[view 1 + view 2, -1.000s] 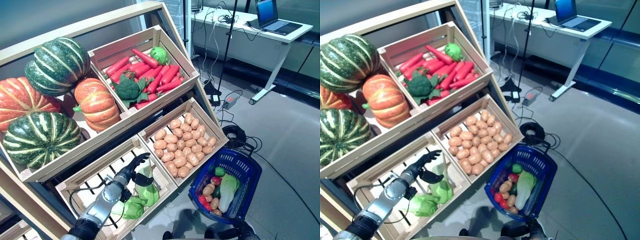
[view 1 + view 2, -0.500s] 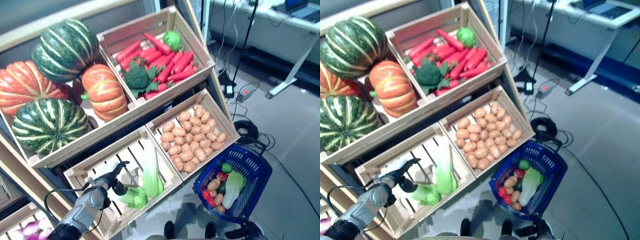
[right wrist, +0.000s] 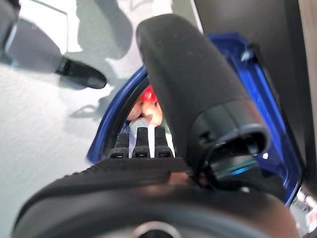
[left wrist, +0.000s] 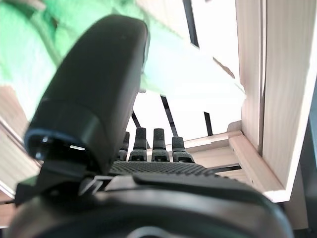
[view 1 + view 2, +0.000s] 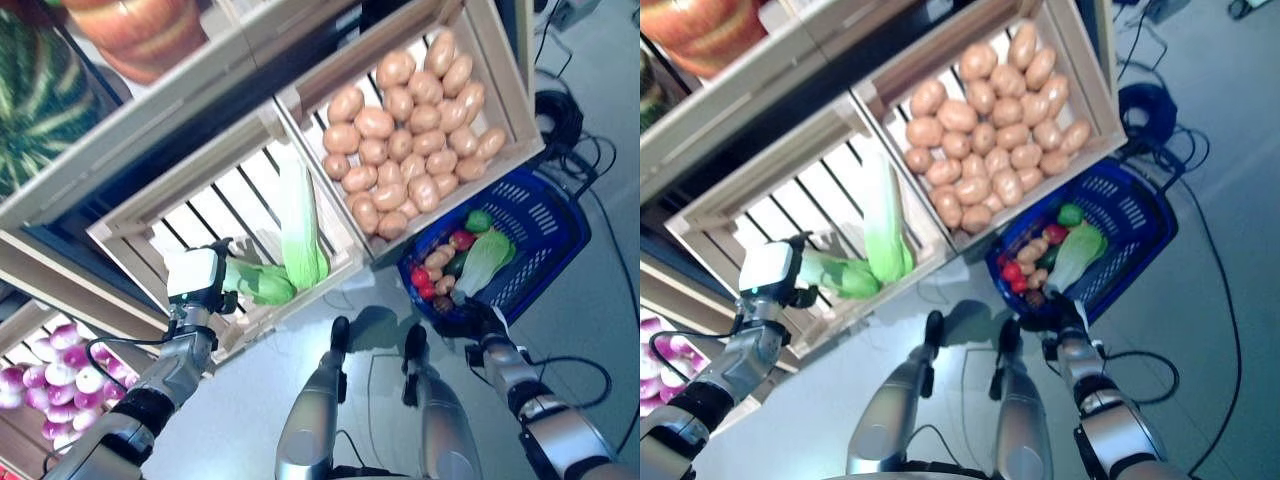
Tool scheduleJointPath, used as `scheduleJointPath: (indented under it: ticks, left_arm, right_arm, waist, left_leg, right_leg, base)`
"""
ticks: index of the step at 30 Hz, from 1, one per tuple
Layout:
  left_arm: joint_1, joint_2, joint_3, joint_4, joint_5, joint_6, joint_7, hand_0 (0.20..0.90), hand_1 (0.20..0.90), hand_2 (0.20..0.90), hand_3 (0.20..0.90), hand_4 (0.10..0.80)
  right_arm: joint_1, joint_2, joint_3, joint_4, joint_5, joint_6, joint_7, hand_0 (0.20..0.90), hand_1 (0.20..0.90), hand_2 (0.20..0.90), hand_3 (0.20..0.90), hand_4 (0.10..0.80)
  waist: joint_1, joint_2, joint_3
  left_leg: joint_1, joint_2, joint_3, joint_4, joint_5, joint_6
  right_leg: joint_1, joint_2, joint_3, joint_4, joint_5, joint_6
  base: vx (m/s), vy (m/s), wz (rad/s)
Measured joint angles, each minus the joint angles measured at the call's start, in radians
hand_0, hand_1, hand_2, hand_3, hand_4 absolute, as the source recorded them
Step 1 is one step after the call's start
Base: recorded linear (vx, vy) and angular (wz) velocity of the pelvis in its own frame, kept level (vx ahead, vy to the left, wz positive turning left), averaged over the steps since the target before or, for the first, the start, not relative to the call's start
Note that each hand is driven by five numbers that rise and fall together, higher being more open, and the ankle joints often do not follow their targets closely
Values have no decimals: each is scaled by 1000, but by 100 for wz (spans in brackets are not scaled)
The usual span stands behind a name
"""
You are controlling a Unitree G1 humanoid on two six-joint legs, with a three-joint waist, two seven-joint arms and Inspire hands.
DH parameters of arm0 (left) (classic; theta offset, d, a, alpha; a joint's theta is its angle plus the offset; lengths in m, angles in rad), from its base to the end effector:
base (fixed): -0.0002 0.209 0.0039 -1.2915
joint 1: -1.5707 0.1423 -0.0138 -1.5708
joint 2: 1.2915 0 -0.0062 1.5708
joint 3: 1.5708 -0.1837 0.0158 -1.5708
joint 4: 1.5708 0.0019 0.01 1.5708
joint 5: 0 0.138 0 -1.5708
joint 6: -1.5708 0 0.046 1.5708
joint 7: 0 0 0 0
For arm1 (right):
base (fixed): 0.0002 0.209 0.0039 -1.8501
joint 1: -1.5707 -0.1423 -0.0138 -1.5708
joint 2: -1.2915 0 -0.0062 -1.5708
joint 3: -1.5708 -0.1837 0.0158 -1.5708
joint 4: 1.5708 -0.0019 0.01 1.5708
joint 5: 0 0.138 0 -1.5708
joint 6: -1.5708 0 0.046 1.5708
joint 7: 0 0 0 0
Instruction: Put vegetables into the basket
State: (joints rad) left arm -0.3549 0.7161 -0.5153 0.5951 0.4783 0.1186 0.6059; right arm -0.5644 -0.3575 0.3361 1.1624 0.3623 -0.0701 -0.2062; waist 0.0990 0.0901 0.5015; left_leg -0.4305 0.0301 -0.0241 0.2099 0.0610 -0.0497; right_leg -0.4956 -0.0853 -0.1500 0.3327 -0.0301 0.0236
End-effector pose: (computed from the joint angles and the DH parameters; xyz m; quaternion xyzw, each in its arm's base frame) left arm 0.2452 0.2661 0.0303 0.6609 0.0019 0.1221 0.7405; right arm 0.2681 -0.2205 -0.0086 -0.1411 0.2599 -0.1124 0.9486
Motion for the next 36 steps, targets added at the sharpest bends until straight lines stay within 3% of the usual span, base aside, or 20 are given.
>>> scheduleJointPath:
  ticks: [6, 20, 29, 36]
  left_arm:
    - [-5, -43, -23, 87, 1, 1, 66, 900, 900, 900, 900, 800]
    - [-25, -121, -67, 233, 72, -19, 271, 900, 900, 900, 900, 800]
    - [-158, -147, -66, 311, 88, -19, 397, 900, 900, 900, 900, 800]
    - [-172, -149, -65, 322, 88, -18, 429, 900, 900, 900, 900, 800]
  right_arm:
    - [-51, 0, 28, -30, 11, 0, -12, 900, 900, 900, 900, 800]
    - [-102, -21, 27, -32, 66, 0, -10, 900, 900, 900, 900, 800]
    - [-113, -27, 27, -32, 83, 0, -9, 900, 900, 900, 900, 800]
    - [-115, -25, 27, -32, 87, 0, -9, 900, 900, 900, 900, 800]
  waist:
    - [-2, -1, 6]
    - [-22, -5, 13]
    - [-30, -17, 19]
    - [-44, -21, 21]
  left_leg:
    - [-114, -3, -2, 93, -14, -4]
    - [-189, -13, -3, 114, -15, -6]
    - [-213, -11, -5, 109, -11, -10]
    - [-213, -12, -5, 99, -11, -10]
  right_leg:
    - [-123, -10, 10, 108, -21, -13]
    - [-212, -6, 38, 141, -22, -15]
    - [-238, -1, 37, 141, -26, -17]
    - [-243, -3, 38, 139, -29, -17]
  base:
    - [-119, 36, 0]
    - [-51, 26, -2]
    - [-9, -7, 0]
    - [20, 14, 0]
